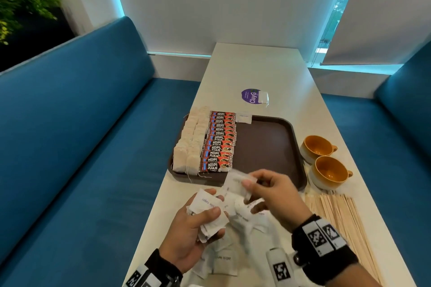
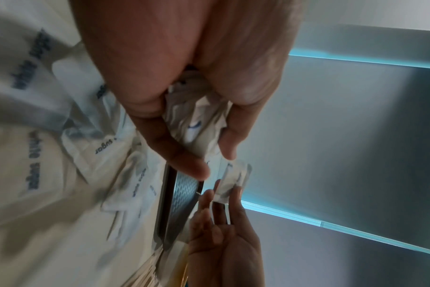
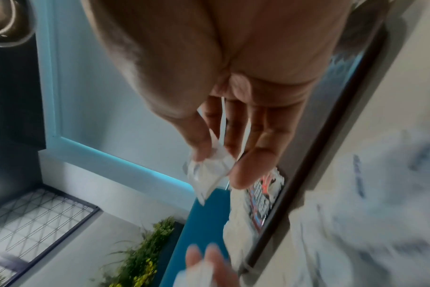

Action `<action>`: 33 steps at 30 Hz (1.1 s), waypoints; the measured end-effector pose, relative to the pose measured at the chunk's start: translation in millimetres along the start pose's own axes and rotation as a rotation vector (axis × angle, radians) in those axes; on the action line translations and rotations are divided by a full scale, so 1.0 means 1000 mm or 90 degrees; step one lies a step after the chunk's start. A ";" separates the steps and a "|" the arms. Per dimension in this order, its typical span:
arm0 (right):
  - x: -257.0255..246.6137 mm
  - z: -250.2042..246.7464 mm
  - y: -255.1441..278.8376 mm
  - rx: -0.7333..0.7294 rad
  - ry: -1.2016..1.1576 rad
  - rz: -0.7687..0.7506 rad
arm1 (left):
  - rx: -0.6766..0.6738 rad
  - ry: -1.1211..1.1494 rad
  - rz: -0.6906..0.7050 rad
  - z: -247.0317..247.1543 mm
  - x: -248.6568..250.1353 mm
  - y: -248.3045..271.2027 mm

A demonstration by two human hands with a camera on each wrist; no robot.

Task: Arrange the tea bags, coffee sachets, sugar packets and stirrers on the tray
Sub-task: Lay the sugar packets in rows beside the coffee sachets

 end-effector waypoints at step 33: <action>-0.014 -0.056 -0.313 0.220 0.327 0.135 | 0.002 0.016 -0.116 -0.042 0.023 -0.058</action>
Point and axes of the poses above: each hand's wrist, its own y-axis away from the middle knuckle, its own z-axis out of the palm, x = y × z, the point moved 1 cm from there along -y, towards the middle knuckle, and after that the axes turned 5 degrees about y, right-handed, at the moved point
